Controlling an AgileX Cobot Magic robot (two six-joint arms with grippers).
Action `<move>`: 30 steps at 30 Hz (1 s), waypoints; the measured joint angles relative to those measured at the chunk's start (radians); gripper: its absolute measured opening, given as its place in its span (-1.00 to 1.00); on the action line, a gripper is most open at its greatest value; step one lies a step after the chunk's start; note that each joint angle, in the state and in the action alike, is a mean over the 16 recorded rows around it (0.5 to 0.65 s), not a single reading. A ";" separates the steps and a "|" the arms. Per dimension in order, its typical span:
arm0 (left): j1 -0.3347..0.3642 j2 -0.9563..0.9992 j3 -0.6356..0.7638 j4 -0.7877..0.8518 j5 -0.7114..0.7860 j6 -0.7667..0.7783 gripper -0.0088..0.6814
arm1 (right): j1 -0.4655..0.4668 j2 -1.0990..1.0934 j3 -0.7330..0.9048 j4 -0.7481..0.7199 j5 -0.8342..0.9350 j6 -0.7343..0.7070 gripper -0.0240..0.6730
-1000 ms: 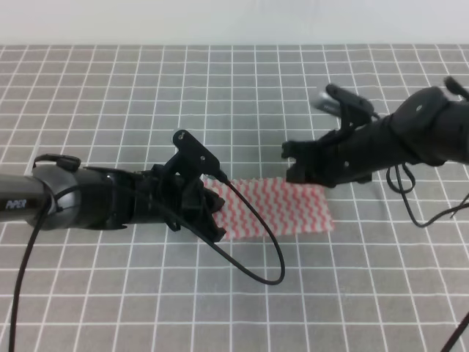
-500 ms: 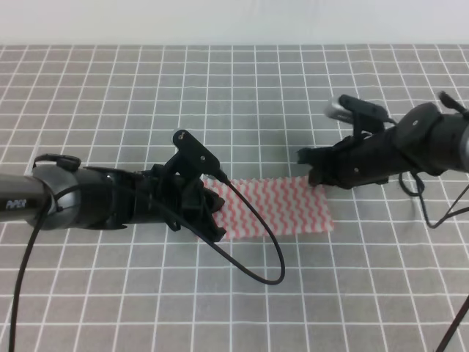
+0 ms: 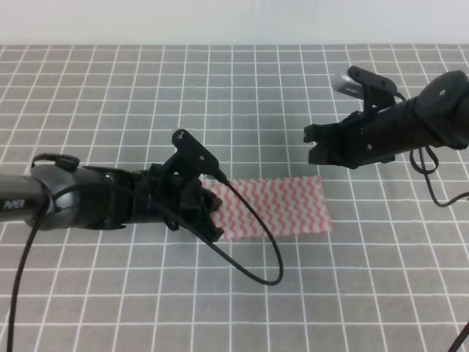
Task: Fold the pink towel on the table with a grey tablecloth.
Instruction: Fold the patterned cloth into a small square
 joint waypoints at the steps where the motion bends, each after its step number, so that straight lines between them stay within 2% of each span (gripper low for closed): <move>1: 0.000 -0.007 0.001 -0.002 -0.001 -0.006 -0.79 | 0.006 -0.006 -0.002 -0.001 0.014 -0.002 -0.97; 13: 0.000 -0.072 0.003 -0.005 0.002 -0.074 -0.79 | 0.087 -0.003 -0.007 -0.033 0.102 -0.008 -0.97; 30: 0.000 -0.035 0.004 0.003 0.034 -0.094 -0.79 | 0.090 0.079 -0.013 -0.048 0.116 -0.004 -0.97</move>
